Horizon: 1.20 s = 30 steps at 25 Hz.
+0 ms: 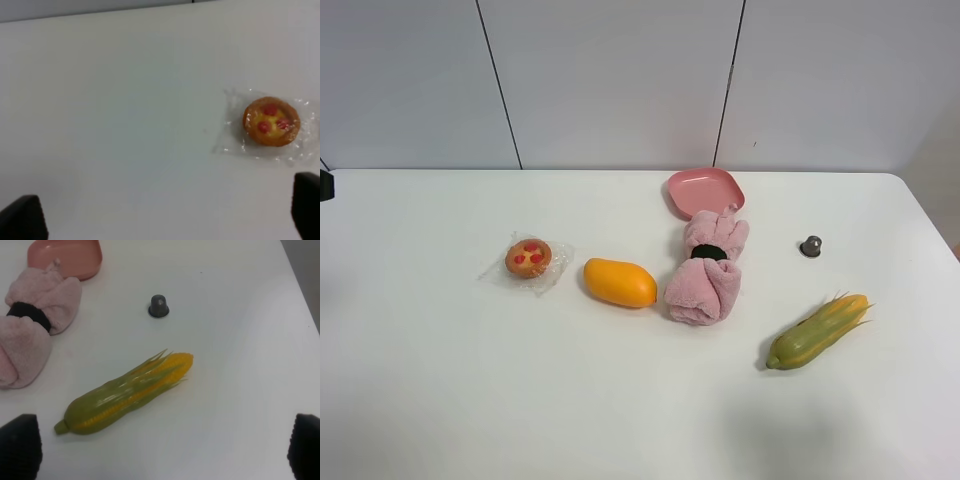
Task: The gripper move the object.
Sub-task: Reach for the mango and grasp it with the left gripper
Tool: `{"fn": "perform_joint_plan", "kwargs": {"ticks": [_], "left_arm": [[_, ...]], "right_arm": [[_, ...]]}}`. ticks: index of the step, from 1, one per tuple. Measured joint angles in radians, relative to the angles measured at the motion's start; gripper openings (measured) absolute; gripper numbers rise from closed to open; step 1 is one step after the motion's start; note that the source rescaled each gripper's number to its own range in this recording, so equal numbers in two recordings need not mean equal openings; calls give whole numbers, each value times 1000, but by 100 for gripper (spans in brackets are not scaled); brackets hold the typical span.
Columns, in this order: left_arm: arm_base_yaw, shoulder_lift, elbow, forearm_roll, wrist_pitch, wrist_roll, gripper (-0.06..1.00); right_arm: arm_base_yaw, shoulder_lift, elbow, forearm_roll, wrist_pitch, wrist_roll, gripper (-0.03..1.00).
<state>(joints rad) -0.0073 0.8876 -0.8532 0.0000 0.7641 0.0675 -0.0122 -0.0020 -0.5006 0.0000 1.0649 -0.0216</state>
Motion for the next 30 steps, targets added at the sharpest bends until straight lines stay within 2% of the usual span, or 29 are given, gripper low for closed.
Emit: {"fn": "perform_joint_plan", "kwargs": {"ticks": [4, 11, 22, 26, 30], "left_arm": [[-65, 129, -53, 0, -22, 57, 100], [-231, 318, -83, 0, -101, 66, 100], [-495, 453, -84, 0, -255, 97, 100], [-593, 457, -84, 75, -293, 142, 100], [-670, 457, -84, 161, -300, 263, 100]], "right_arm": [[0, 0, 0, 0, 0, 0, 100], [0, 0, 0, 0, 0, 0, 100], [0, 0, 0, 0, 0, 0, 100], [0, 0, 0, 0, 0, 0, 100], [0, 0, 0, 0, 0, 0, 100]]}}
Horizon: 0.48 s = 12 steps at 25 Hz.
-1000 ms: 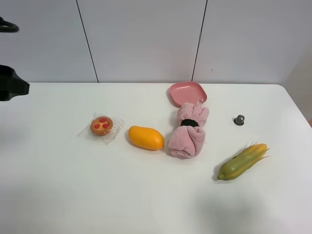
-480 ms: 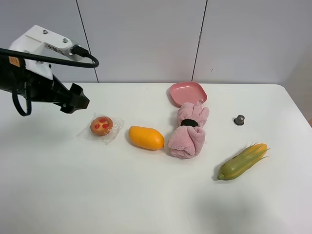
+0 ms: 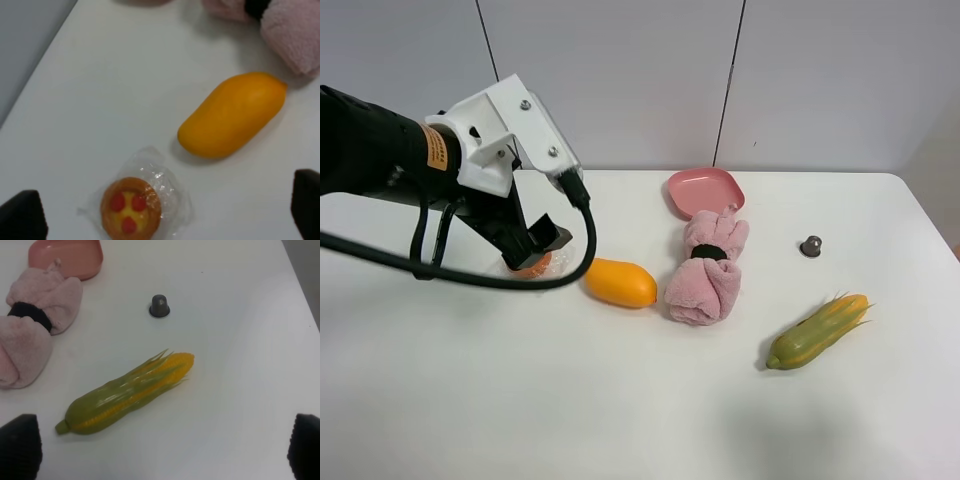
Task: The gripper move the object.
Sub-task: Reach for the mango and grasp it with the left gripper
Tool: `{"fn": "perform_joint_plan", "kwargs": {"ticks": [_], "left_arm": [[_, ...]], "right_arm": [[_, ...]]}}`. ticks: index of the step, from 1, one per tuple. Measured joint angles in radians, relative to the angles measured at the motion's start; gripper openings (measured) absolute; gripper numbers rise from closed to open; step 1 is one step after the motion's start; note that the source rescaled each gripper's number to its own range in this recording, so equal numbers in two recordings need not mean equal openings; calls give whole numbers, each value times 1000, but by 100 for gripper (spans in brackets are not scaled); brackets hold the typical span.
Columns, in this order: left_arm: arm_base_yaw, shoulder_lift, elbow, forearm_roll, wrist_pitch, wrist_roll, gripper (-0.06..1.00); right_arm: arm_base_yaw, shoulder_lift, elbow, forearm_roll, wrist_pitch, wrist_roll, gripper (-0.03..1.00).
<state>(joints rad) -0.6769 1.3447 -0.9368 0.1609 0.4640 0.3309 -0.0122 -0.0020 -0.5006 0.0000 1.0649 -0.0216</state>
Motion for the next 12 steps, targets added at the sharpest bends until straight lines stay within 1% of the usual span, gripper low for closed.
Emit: {"fn": "perform_joint_plan", "kwargs": {"ticks": [2, 4, 7, 9, 12], "left_arm": [[-35, 0, 0, 29, 0, 92, 100], [-61, 1, 0, 41, 5, 190, 100], [-84, 7, 0, 30, 24, 360, 100], [-84, 23, -1, -24, 35, 470, 100], [-78, 58, -1, -123, 41, 593, 100]], "right_arm": [[0, 0, 0, 0, 0, 0, 100], [0, 0, 0, 0, 0, 0, 100], [0, 0, 0, 0, 0, 0, 100], [0, 0, 0, 0, 0, 0, 100], [0, 0, 0, 0, 0, 0, 100]]}}
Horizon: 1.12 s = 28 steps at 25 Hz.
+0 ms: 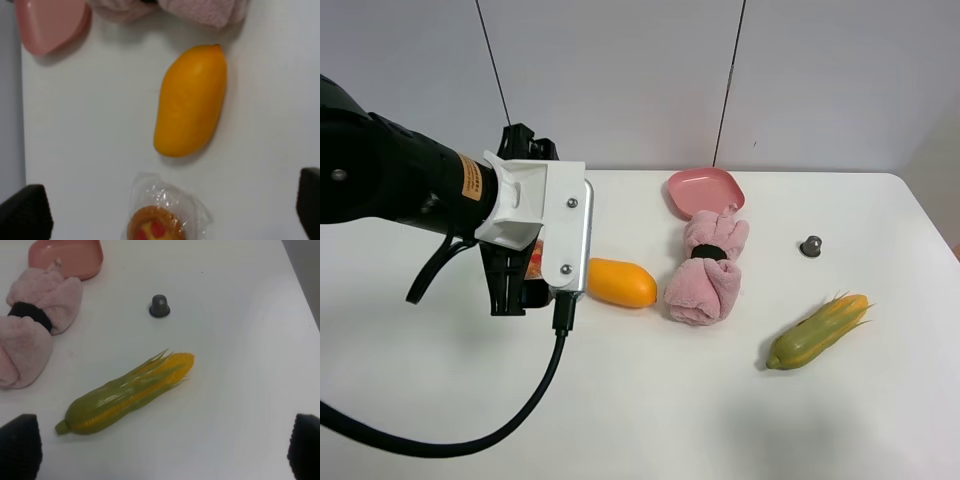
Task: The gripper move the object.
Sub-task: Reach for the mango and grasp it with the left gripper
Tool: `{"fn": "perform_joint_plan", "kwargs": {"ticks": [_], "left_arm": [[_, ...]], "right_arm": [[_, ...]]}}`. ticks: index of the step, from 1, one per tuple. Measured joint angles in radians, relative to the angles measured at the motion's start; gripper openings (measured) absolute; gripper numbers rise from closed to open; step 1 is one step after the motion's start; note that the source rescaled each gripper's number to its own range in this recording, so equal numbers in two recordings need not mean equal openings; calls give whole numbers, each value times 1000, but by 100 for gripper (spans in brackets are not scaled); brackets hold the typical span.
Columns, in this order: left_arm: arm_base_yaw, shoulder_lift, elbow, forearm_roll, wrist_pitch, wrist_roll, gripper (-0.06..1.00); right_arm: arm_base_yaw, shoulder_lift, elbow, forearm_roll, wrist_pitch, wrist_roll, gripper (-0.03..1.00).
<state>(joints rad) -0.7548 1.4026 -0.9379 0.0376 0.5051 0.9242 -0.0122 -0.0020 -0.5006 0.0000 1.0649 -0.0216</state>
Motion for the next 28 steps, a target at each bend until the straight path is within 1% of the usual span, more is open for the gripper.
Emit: {"fn": "perform_joint_plan", "kwargs": {"ticks": [1, 5, 8, 11, 14, 18, 22, 25, 28], "left_arm": [[2, 15, 0, -27, 0, 40, 100], [16, 78, 0, -66, -1, 174, 100], [44, 120, 0, -118, -18, 239, 100], [70, 153, 0, -178, -23, 285, 100], [104, 177, -5, -222, -27, 334, 100], [145, 221, -69, -237, -22, 356, 100], [149, 295, -192, -247, 13, 359, 100], [149, 369, -298, -252, 61, 360, 100], [149, 443, -390, -288, 133, 360, 100]], "right_arm": [[0, 0, 0, 0, 0, 0, 100], [0, 0, 0, 0, 0, 0, 100], [0, 0, 0, 0, 0, 0, 100], [0, 0, 0, 0, 0, 0, 100], [0, 0, 0, 0, 0, 0, 100], [0, 0, 0, 0, 0, 0, 100], [0, 0, 0, 0, 0, 0, 100], [0, 0, 0, 0, 0, 0, 100], [0, 0, 0, 0, 0, 0, 100]]}}
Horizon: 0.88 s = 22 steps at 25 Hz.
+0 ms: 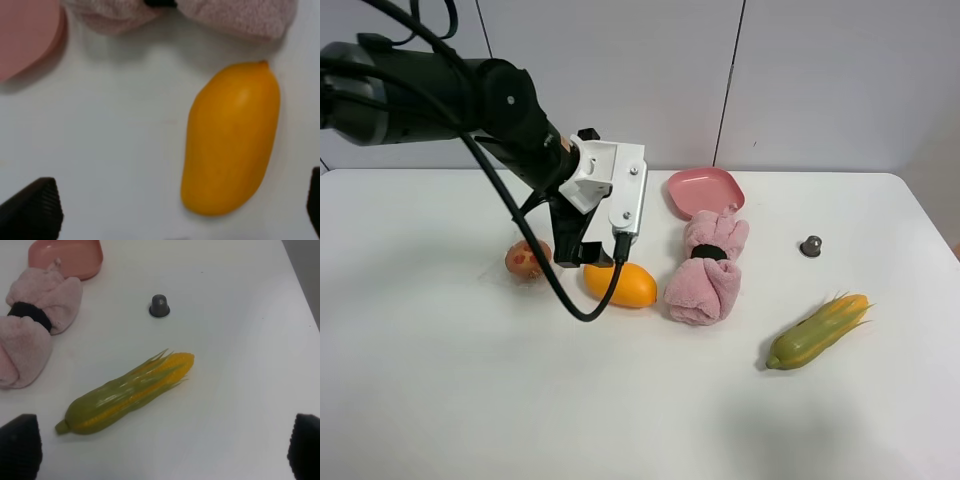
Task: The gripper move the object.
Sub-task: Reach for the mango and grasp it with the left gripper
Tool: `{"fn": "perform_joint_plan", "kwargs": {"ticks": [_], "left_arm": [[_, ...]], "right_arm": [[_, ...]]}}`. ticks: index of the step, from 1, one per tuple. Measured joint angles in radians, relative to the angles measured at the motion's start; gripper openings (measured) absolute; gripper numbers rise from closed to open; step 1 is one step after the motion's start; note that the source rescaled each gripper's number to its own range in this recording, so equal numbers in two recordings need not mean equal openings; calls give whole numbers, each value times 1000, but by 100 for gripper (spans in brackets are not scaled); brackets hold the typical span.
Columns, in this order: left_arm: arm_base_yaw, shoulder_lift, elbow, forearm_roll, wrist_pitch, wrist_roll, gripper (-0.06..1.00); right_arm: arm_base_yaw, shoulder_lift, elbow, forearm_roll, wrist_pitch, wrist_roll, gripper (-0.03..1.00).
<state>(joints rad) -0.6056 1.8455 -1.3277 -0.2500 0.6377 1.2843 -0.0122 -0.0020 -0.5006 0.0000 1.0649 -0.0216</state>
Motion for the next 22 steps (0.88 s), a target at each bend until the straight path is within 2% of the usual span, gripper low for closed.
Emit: {"fn": "perform_joint_plan", "kwargs": {"ticks": [4, 8, 22], "left_arm": [[0, 87, -81, -29, 89, 0, 100], [0, 154, -124, -36, 131, 0, 100], [0, 301, -132, -38, 106, 106, 100]], "right_arm": [[0, 0, 0, 0, 0, 0, 100], [0, 0, 0, 0, 0, 0, 100], [0, 0, 0, 0, 0, 0, 100]]}}
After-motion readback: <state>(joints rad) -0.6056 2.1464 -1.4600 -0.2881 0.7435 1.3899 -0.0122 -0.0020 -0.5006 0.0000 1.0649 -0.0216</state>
